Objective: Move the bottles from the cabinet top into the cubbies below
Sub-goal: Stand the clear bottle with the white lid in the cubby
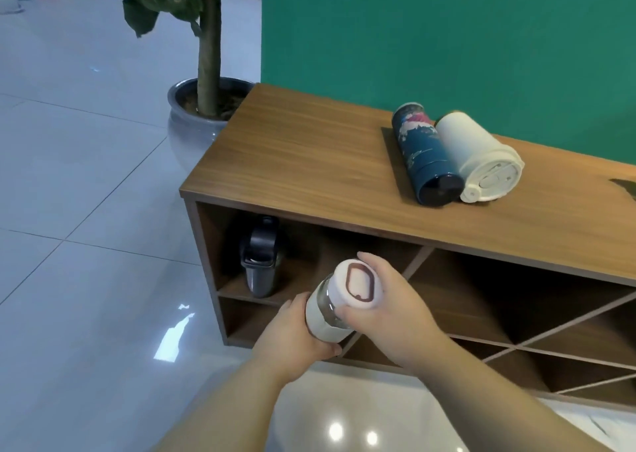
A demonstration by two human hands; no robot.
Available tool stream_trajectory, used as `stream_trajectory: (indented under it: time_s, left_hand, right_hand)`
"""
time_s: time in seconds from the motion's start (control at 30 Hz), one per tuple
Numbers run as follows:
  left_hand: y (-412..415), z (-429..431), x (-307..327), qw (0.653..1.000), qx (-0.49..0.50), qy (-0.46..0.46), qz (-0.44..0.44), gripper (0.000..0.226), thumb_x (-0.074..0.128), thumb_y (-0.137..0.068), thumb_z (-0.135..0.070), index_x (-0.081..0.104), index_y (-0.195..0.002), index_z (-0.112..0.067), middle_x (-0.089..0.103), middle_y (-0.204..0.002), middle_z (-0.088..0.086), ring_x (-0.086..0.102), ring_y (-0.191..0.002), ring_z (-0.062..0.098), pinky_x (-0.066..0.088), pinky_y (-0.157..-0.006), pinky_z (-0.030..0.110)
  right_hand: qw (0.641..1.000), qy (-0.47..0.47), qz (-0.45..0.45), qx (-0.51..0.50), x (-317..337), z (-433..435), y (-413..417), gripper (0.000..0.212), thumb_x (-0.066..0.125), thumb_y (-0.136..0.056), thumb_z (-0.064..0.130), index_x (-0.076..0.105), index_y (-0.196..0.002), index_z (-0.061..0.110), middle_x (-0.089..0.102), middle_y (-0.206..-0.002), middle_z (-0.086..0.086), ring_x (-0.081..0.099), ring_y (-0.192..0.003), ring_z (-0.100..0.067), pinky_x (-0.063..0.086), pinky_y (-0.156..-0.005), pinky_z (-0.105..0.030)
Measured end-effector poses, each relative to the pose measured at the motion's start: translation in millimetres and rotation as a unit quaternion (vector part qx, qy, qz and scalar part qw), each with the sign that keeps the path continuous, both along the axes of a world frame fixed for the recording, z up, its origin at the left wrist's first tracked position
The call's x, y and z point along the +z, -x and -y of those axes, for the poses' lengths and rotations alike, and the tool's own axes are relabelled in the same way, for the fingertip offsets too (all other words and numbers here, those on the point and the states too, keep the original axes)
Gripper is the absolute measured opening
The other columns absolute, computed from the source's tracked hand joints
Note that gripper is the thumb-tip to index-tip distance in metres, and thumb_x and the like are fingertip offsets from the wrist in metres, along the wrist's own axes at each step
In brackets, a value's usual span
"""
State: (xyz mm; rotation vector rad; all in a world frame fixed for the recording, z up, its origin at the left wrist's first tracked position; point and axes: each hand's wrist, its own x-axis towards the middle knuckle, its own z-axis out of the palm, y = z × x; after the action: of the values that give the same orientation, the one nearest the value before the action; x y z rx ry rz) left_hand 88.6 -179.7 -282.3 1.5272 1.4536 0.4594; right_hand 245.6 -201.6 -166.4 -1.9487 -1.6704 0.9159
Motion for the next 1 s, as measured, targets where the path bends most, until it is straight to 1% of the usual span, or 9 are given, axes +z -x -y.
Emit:
stream_trajectory:
  time_s: [0.07, 0.2, 0.37, 0.47, 0.53, 0.63, 0.7, 0.77, 1.0]
  left_hand:
    - [-9, -8, -17, 0.999, 0.015, -0.007, -0.045, 0.08, 0.086, -0.051, -0.06, 0.053, -0.123, -0.047, 0.065, -0.116, -0.02, 0.068, -0.099, 0.007, 0.063, -0.087, 0.037]
    - [-28, -26, -35, 0.995, 0.068, -0.018, -0.07, 0.077, 0.088, -0.061, -0.056, 0.055, -0.128, -0.037, 0.061, -0.121, -0.012, 0.059, -0.119, 0.017, 0.058, -0.098, 0.04]
    - [-41, -48, -55, 0.993, 0.102, 0.004, -0.052, 0.088, 0.089, -0.069, -0.049, 0.048, -0.145, -0.03, 0.041, -0.157, -0.002, 0.042, -0.146, 0.023, 0.044, -0.117, 0.045]
    - [-45, -60, -66, 0.993, 0.113, 0.011, -0.045, 0.09, 0.088, -0.069, -0.047, 0.047, -0.147, -0.03, 0.041, -0.157, -0.002, 0.042, -0.145, 0.023, 0.043, -0.118, 0.046]
    - [-48, -66, -71, 0.992, 0.108, 0.003, -0.059, 0.085, 0.085, -0.072, -0.046, 0.048, -0.146, -0.027, 0.047, -0.15, -0.001, 0.044, -0.143, 0.021, 0.042, -0.118, 0.042]
    - [-54, -69, -73, 0.991, 0.093, -0.031, -0.088, 0.074, 0.072, -0.074, -0.051, 0.047, -0.14, -0.026, 0.056, -0.134, -0.001, 0.055, -0.128, 0.021, 0.048, -0.109, 0.035]
    - [-54, -69, -74, 0.991, 0.108, -0.031, -0.066, 0.073, 0.081, -0.073, -0.04, 0.046, -0.136, -0.028, 0.06, -0.13, -0.002, 0.061, -0.119, 0.021, 0.055, -0.102, 0.04]
    - [-51, -69, -77, 0.991, 0.117, -0.03, -0.061, 0.078, 0.088, -0.071, -0.033, 0.047, -0.137, -0.027, 0.059, -0.133, -0.004, 0.059, -0.123, 0.019, 0.054, -0.103, 0.041]
    - [-49, -64, -82, 0.987, 0.089, -0.072, -0.11, 0.069, 0.079, -0.082, -0.03, 0.044, -0.142, -0.024, 0.065, -0.129, 0.004, 0.065, -0.112, 0.026, 0.056, -0.09, 0.038]
  right_hand:
    - [1.0, 0.007, -0.014, -0.022, -19, -9, 1, 0.096, 0.088, -0.075, 0.034, 0.034, -0.154, 0.038, 0.051, -0.141, 0.015, 0.052, -0.129, -0.01, 0.05, -0.109, -0.033]
    - [0.999, 0.001, -0.027, -0.047, -44, -33, -3, 0.101, 0.089, -0.074, 0.034, 0.032, -0.157, 0.037, 0.053, -0.141, 0.013, 0.053, -0.13, -0.011, 0.05, -0.109, -0.036]
    - [0.999, -0.014, 0.011, -0.045, -62, -58, -5, 0.095, 0.088, -0.077, 0.038, 0.034, -0.155, 0.037, 0.054, -0.144, 0.011, 0.052, -0.134, -0.013, 0.046, -0.111, -0.033]
    - [0.999, -0.015, 0.022, -0.044, -70, -69, -3, 0.092, 0.088, -0.076, 0.037, 0.038, -0.153, 0.035, 0.053, -0.144, 0.012, 0.05, -0.136, -0.013, 0.042, -0.11, -0.03]
    - [0.998, -0.018, 0.024, -0.047, -74, -74, -2, 0.087, 0.089, -0.075, 0.036, 0.043, -0.149, 0.036, 0.053, -0.137, 0.015, 0.051, -0.134, -0.013, 0.041, -0.11, -0.03]
    - [0.998, -0.024, 0.031, -0.052, -75, -80, -2, 0.076, 0.09, -0.073, 0.034, 0.05, -0.139, 0.038, 0.052, -0.127, 0.019, 0.055, -0.129, -0.014, 0.045, -0.109, -0.034]
    - [0.998, -0.021, 0.033, -0.056, -76, -83, -3, 0.073, 0.089, -0.074, 0.034, 0.052, -0.136, 0.038, 0.057, -0.131, 0.016, 0.056, -0.128, -0.015, 0.047, -0.108, -0.036]
    - [0.998, -0.018, 0.034, -0.058, -77, -85, -5, 0.071, 0.088, -0.076, 0.034, 0.051, -0.136, 0.037, 0.058, -0.134, 0.013, 0.055, -0.128, -0.016, 0.046, -0.107, -0.035]
    - [0.997, -0.029, 0.026, -0.069, -89, -81, -7, 0.071, 0.088, -0.075, 0.032, 0.049, -0.134, 0.039, 0.059, -0.135, 0.012, 0.057, -0.127, -0.017, 0.049, -0.104, -0.036]
